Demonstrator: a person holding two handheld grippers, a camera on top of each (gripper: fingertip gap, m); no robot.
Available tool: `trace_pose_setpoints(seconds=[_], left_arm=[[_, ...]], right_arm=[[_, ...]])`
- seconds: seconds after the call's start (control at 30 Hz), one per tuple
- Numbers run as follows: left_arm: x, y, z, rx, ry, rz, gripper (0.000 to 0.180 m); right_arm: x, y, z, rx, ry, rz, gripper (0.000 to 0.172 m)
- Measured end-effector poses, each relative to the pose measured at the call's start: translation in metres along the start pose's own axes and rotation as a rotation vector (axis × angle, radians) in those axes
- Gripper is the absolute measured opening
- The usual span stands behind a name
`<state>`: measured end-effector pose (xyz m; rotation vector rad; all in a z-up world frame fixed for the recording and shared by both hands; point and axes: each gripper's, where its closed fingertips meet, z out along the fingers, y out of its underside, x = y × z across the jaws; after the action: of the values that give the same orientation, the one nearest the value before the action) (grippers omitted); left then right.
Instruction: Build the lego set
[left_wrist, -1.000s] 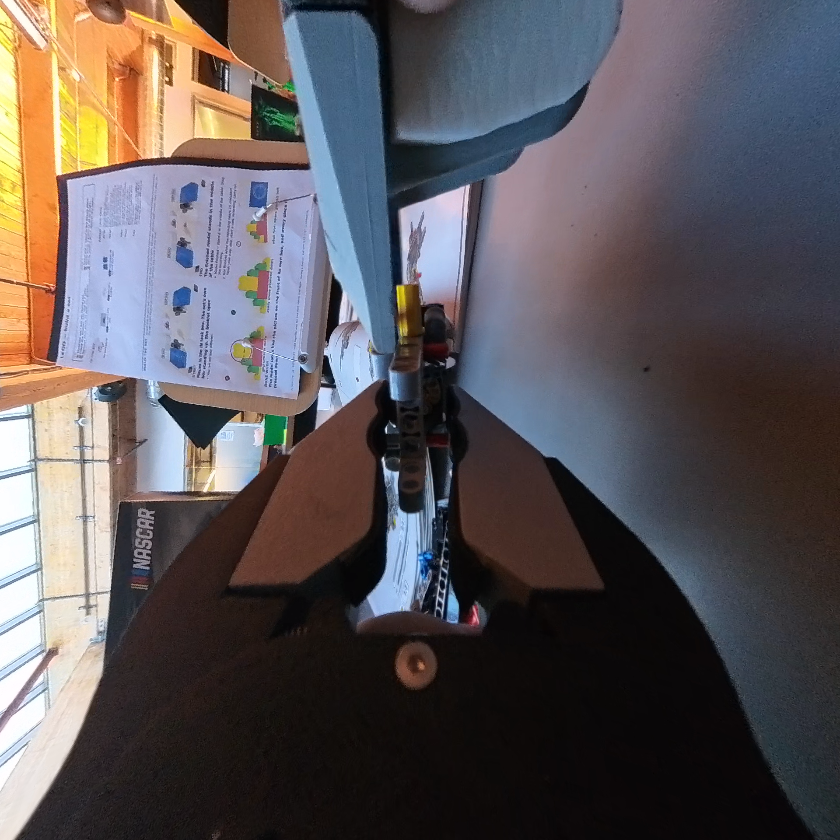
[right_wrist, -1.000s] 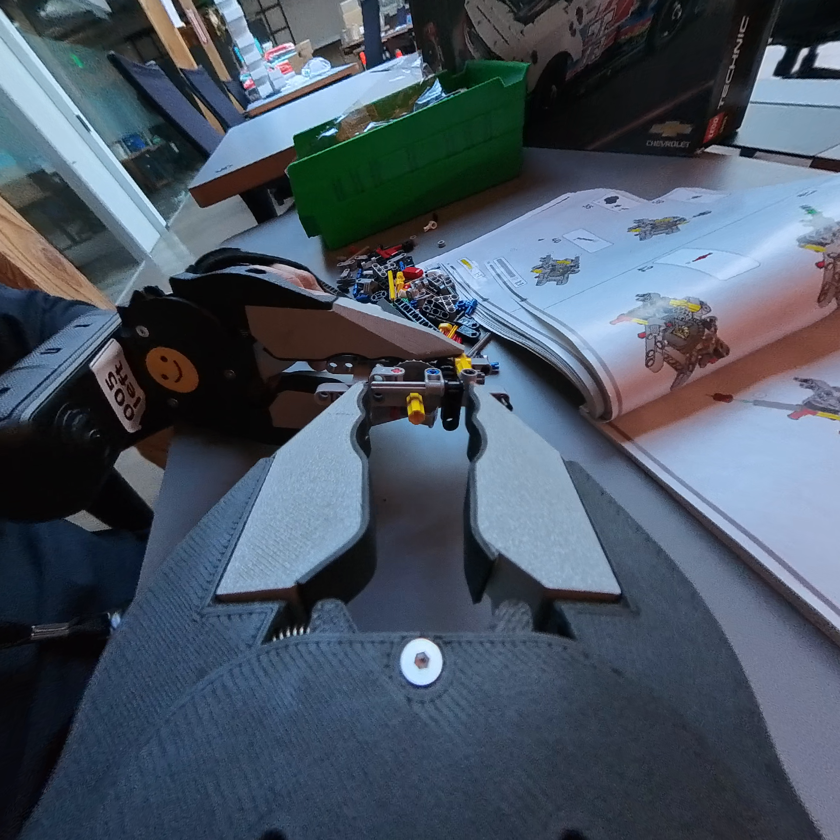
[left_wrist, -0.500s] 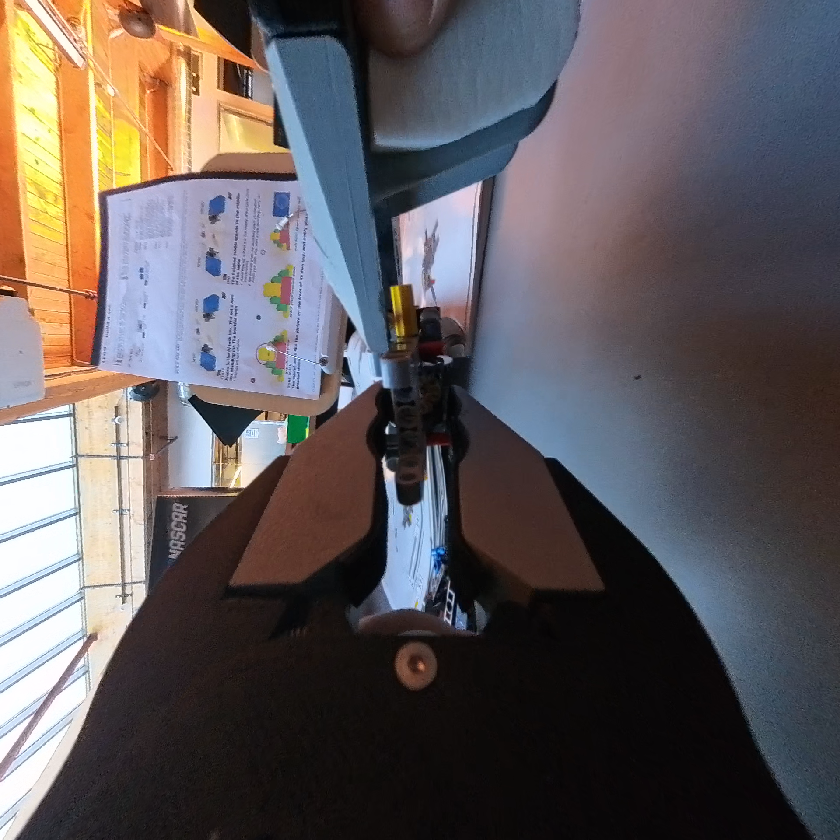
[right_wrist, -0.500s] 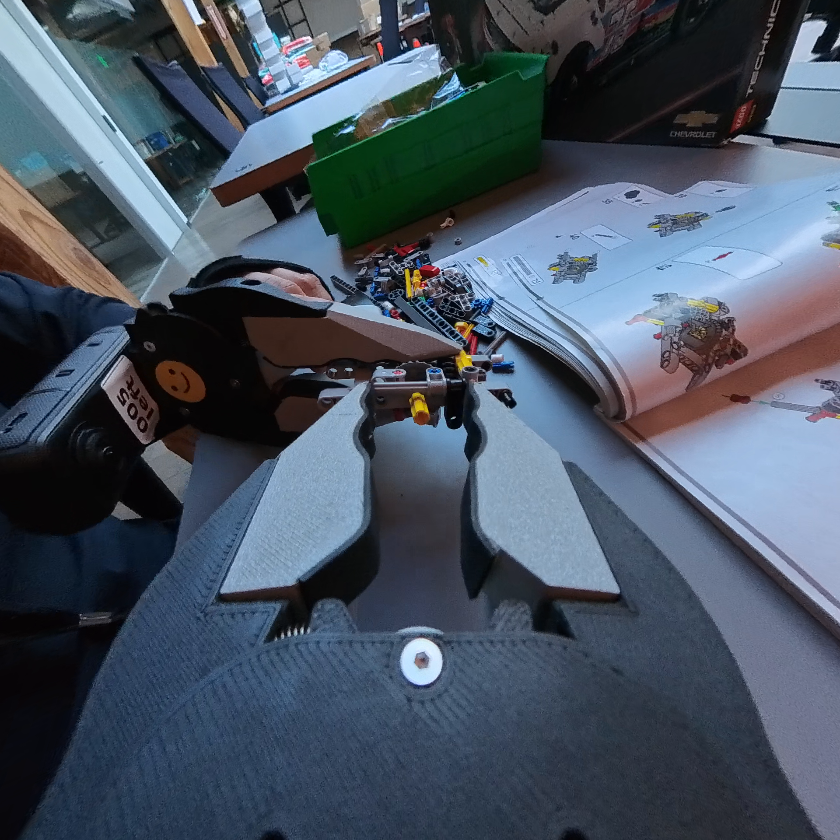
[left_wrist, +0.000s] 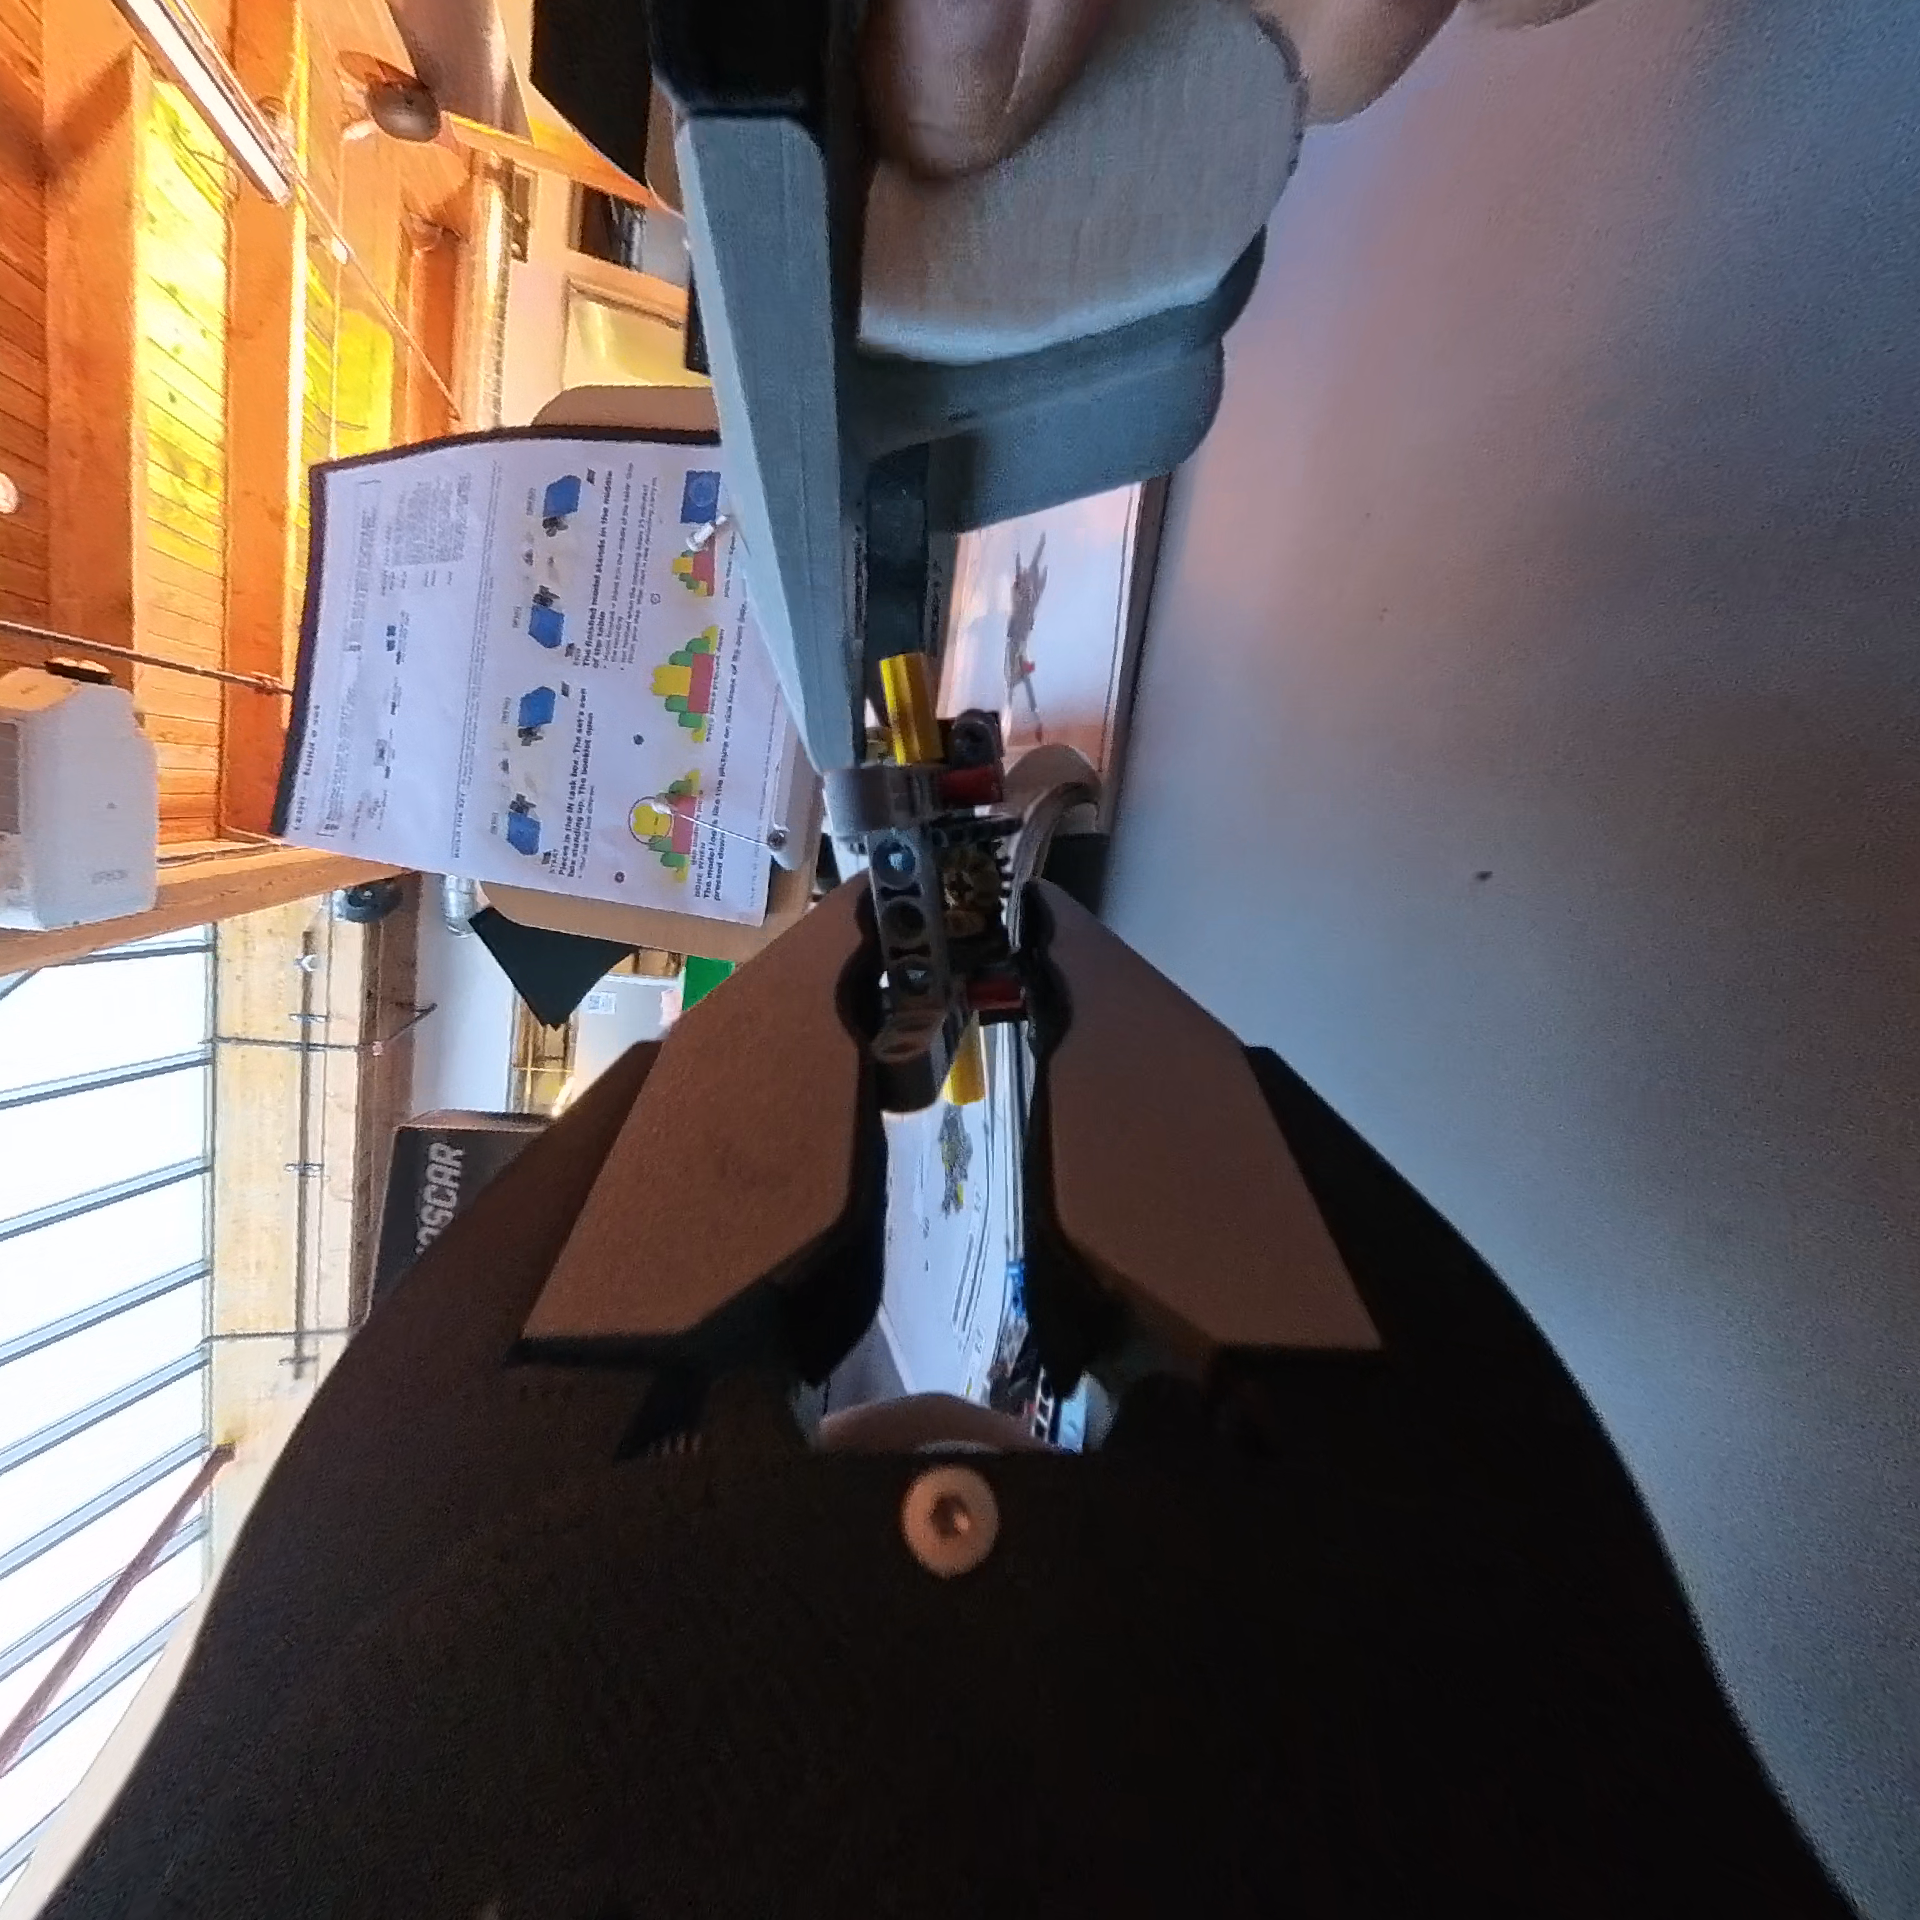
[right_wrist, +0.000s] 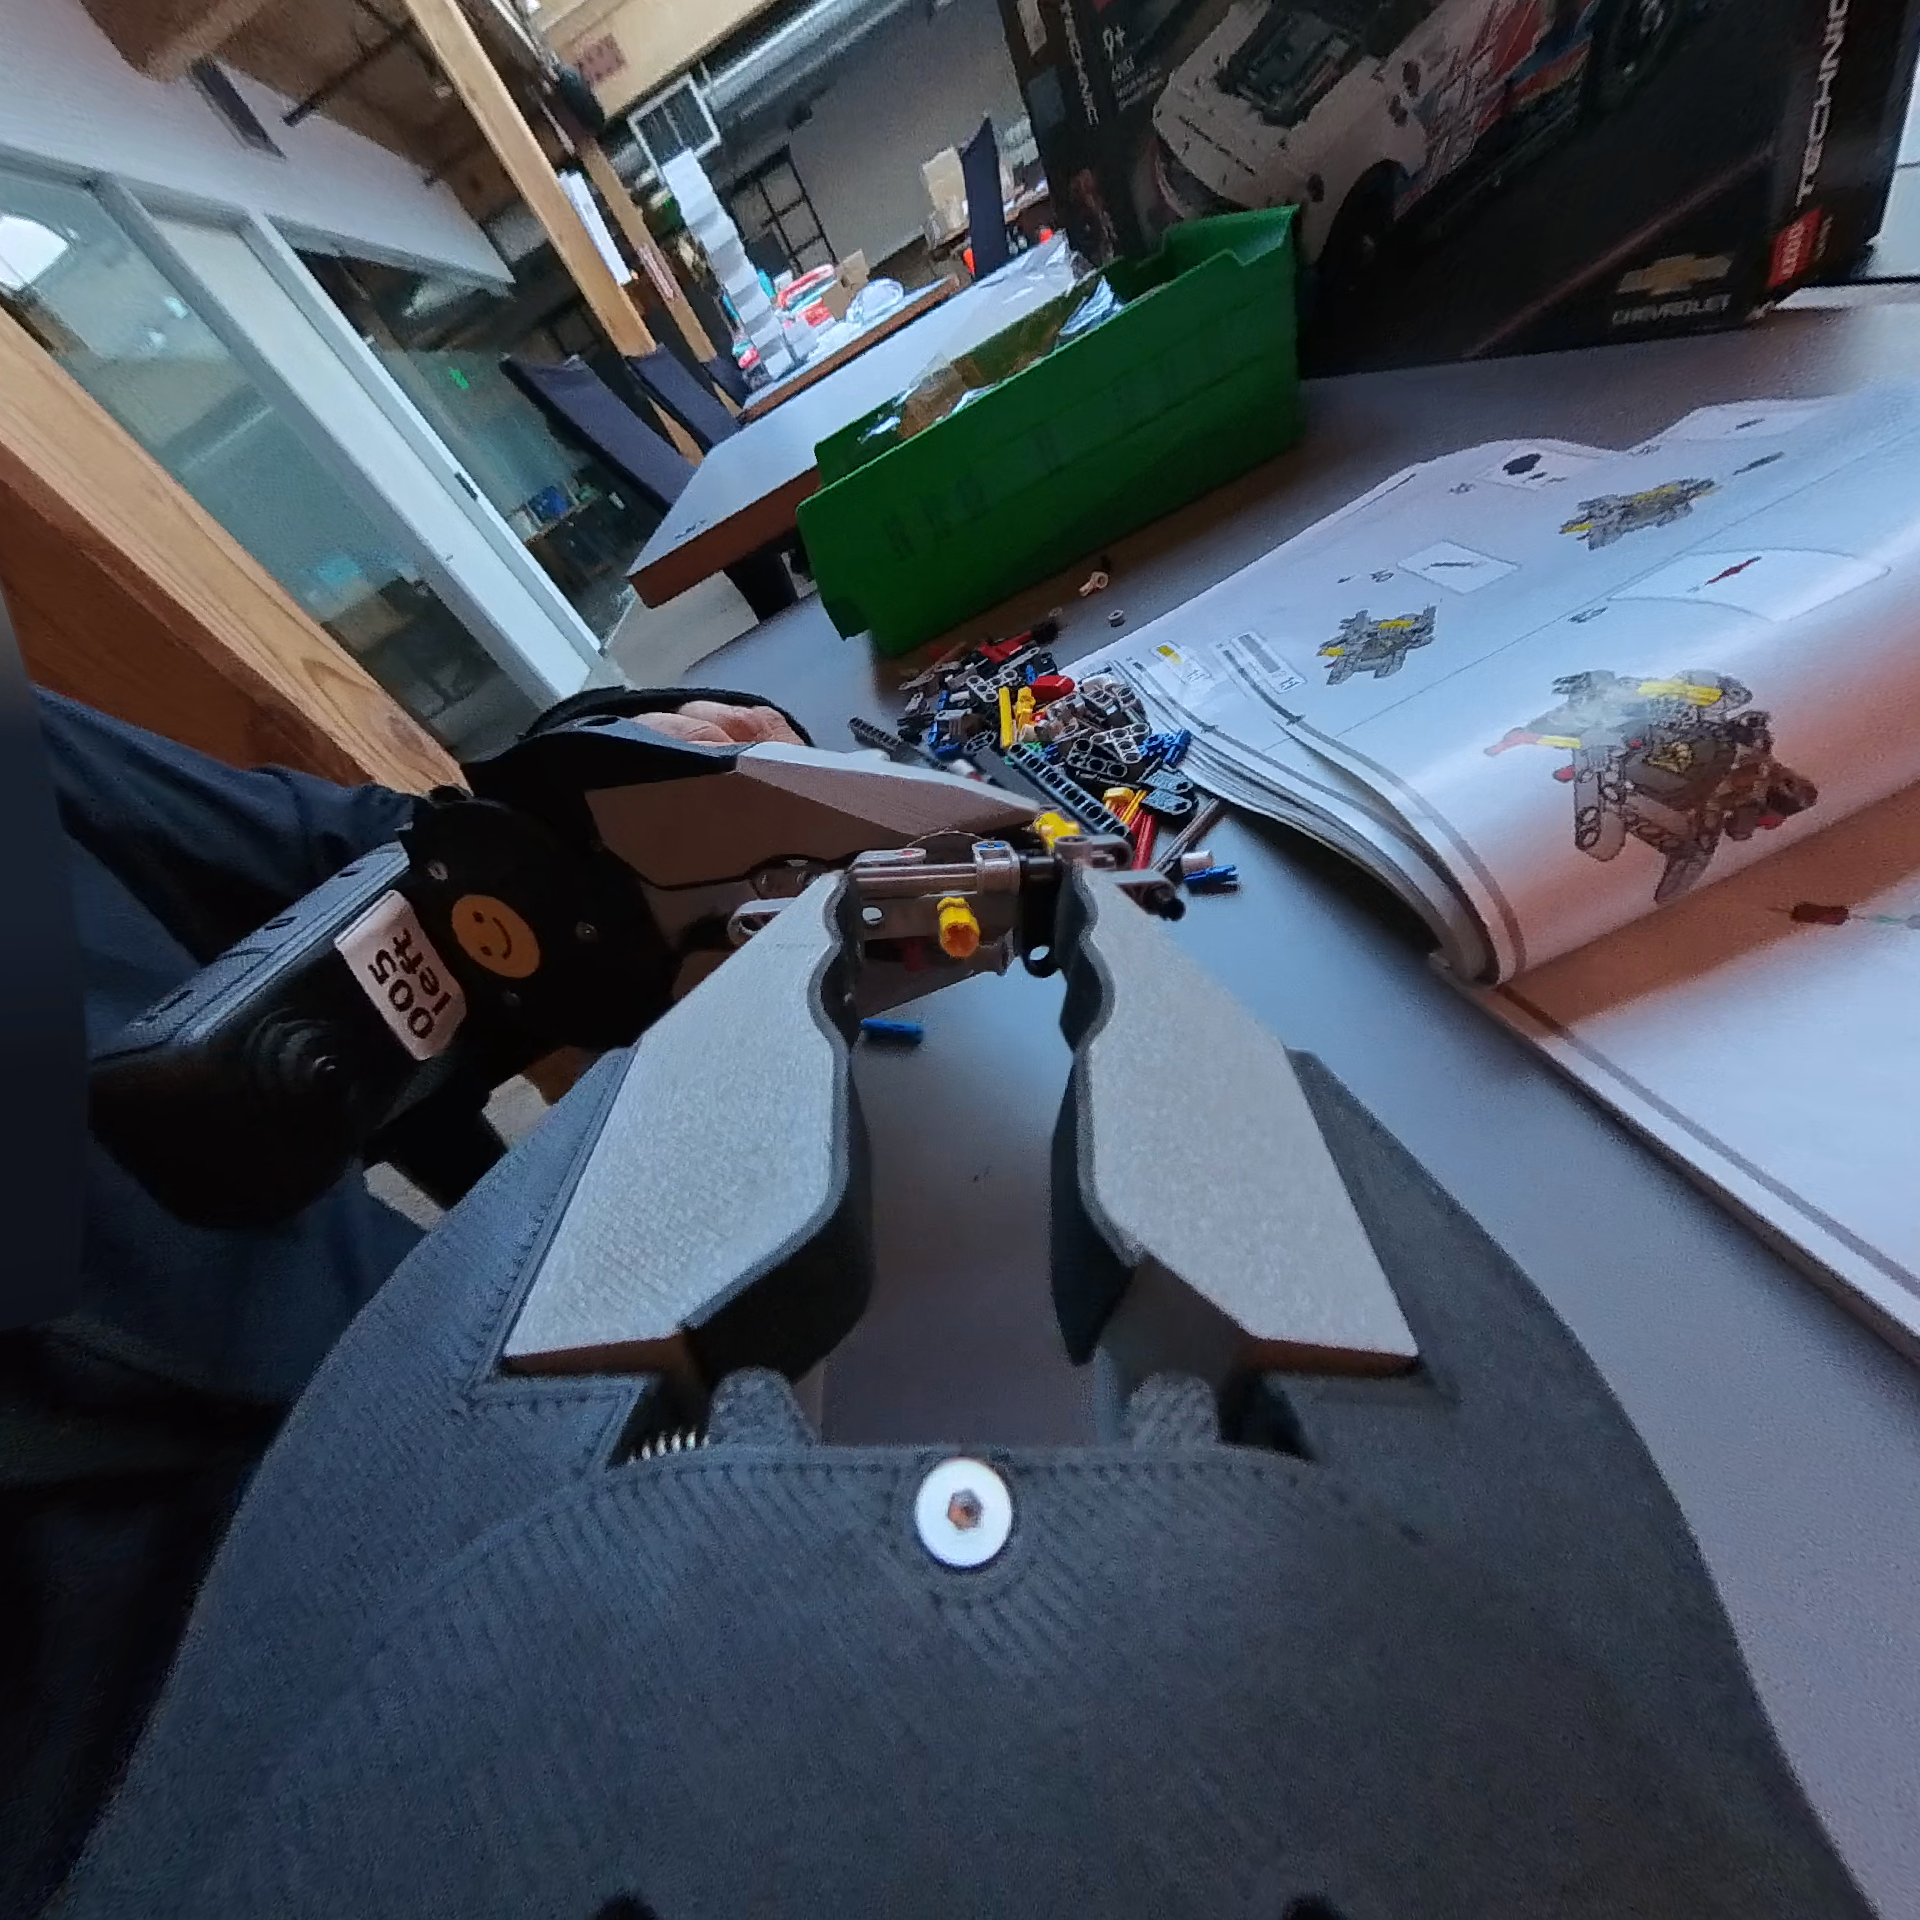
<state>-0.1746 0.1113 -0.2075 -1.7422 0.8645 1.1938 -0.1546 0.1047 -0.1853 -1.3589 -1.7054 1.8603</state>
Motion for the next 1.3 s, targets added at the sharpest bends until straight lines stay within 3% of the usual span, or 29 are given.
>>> trace_pose_setpoints(seconds=[0.57,0.87,1.3], left_arm=[[0.002,-0.001,0.001,0.0,0.003,0.022,0.022],[-0.007,-0.005,-0.004,0.004,-0.037,-0.023,0.02],[0.004,0.012,0.006,-0.018,0.038,-0.059,0.02]], right_arm=[[0.002,0.002,0.001,-0.015,-0.022,-0.021,0.036],[-0.003,-0.011,0.005,-0.011,0.056,-0.09,0.034],[0.013,-0.001,0.013,0.028,0.024,0.048,0.035]])
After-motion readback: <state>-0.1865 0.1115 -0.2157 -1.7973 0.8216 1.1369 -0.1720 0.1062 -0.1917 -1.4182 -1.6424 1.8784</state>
